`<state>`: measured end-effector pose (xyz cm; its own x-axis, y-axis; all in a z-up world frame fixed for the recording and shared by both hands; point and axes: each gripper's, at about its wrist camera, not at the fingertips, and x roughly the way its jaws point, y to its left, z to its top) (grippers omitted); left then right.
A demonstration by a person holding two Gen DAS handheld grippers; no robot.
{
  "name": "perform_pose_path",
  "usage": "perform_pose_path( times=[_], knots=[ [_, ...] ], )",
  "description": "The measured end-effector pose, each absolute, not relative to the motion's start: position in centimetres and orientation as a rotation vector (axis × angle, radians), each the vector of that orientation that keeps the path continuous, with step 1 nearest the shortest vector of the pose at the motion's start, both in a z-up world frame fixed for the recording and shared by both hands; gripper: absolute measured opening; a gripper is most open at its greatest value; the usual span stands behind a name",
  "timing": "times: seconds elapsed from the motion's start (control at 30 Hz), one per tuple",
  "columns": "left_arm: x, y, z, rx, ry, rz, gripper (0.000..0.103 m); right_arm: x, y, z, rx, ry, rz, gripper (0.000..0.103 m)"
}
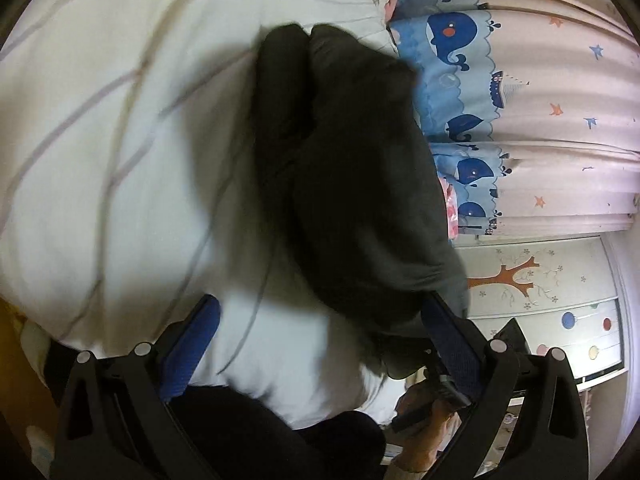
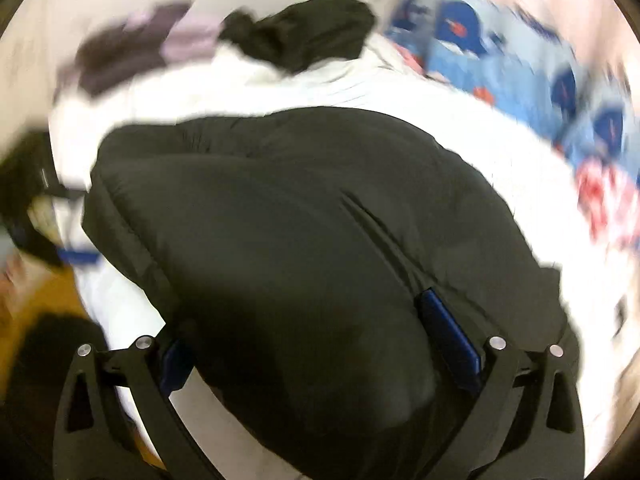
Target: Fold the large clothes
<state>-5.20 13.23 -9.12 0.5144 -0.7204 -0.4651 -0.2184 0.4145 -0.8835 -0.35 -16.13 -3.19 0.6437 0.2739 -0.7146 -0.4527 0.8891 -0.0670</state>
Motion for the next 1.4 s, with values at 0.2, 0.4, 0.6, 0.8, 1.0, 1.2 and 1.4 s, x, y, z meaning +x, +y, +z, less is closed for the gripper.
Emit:
perform_pose_path(
  times=[0.2, 0.4, 0.6, 0.8, 1.0, 1.2, 1.4],
  knots=[
    [-0.7, 10.4, -8.8, -1.127, 1.009, -0.406, 0.095, -0.6, -16.8, -3.2, -0.207, 0.815, 0.464, 0.096],
    [0.1, 10.3, -8.1, -1.199, 0.906, -0.323, 0.096, -2.2, -18.3, -2.5, -0.171, 0.827, 0.508, 0.096],
    [0.1, 10.3, -8.2, -1.230, 0.873, -0.308, 0.095, -2.2, -18.5, -5.2, -0.250, 0.889, 0.487, 0.096],
    [0.1, 10.3, -7.2, -1.231, 0.853, -0.329, 0.096, -2.8, -17.1, -6.5, -0.338, 0.888, 0.460, 0.097],
    [2.7, 11.8, -9.5, -1.324, 0.856, -0.234, 0.096, -2.8, -16.9, -6.5, -0.344, 0.926, 0.484, 0.097],
    [4.2, 10.9, -9.8, -1.220, 0.883, -0.181, 0.093, -2.2, -18.7, -2.9, -0.130, 0.887, 0.620, 0.096],
    [3.4, 11.2, -9.7, -1.162, 0.836, -0.174, 0.057, 7.6, -22.0, 1.9, 0.027, 0.768, 0.345, 0.096]
  ],
)
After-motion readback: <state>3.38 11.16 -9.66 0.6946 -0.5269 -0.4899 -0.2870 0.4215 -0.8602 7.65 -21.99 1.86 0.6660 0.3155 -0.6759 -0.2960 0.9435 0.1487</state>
